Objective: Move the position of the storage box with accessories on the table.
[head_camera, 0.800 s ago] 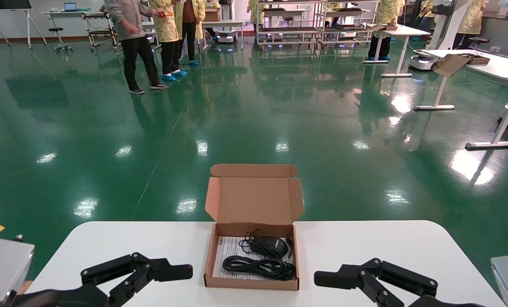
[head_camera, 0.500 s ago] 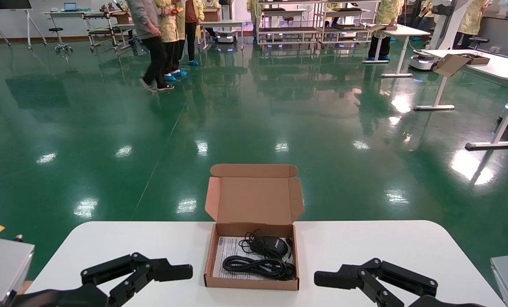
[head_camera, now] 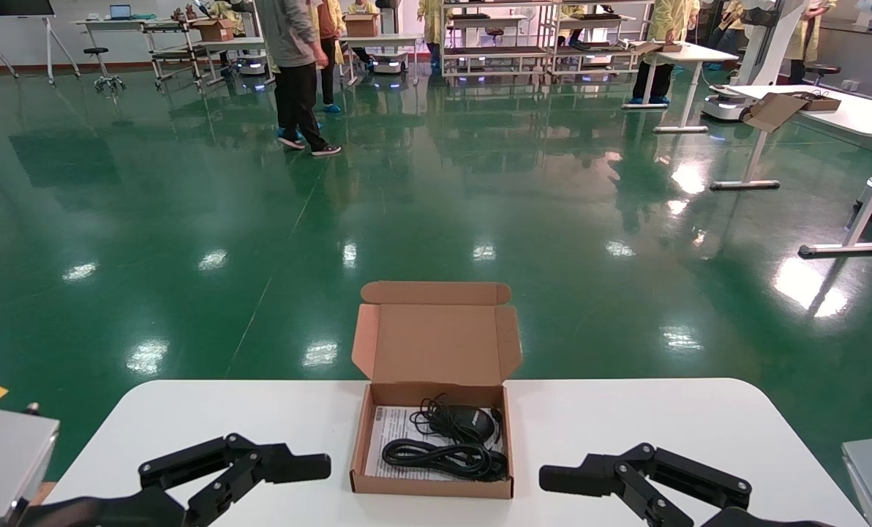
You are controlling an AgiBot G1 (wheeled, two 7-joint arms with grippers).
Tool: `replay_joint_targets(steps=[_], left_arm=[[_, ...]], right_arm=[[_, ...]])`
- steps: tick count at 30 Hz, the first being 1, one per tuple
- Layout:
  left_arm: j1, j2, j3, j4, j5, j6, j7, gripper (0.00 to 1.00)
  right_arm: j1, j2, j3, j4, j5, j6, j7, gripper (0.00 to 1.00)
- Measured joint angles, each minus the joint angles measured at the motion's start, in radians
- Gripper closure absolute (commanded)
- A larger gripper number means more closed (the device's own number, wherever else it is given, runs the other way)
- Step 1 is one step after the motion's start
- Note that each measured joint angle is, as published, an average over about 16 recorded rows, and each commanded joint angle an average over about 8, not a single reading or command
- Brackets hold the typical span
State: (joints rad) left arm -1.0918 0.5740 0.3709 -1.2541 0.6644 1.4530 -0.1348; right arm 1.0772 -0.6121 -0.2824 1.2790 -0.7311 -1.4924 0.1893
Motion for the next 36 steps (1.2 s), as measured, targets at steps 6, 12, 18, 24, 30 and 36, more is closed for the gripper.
replay_joint_targets(steps=[6, 12, 18, 24, 30, 36], left_arm=[[0.000, 0.000, 0.000, 0.000, 0.000, 0.000, 0.000, 0.00], [0.000, 0.000, 0.000, 0.000, 0.000, 0.000, 0.000, 0.00], [0.000, 0.000, 0.000, 0.000, 0.000, 0.000, 0.000, 0.00], [0.000, 0.000, 0.000, 0.000, 0.000, 0.000, 0.000, 0.00], [0.000, 0.000, 0.000, 0.000, 0.000, 0.000, 0.000, 0.00], [0.000, 0.000, 0.000, 0.000, 0.000, 0.000, 0.000, 0.00]], right_arm=[[-0.001, 0.000, -0.001, -0.001, 0.001, -0.001, 0.003, 0.00], [0.024, 0.000, -0.024, -0.005, -0.021, -0.016, 0.045, 0.00], [0.115, -0.019, -0.087, -0.038, -0.102, -0.041, 0.145, 0.00], [0.273, -0.071, -0.184, -0.115, -0.227, -0.069, 0.275, 0.00], [0.443, -0.154, -0.295, -0.251, -0.343, -0.084, 0.366, 0.00], [0.586, -0.248, -0.407, -0.439, -0.448, -0.084, 0.384, 0.00]])
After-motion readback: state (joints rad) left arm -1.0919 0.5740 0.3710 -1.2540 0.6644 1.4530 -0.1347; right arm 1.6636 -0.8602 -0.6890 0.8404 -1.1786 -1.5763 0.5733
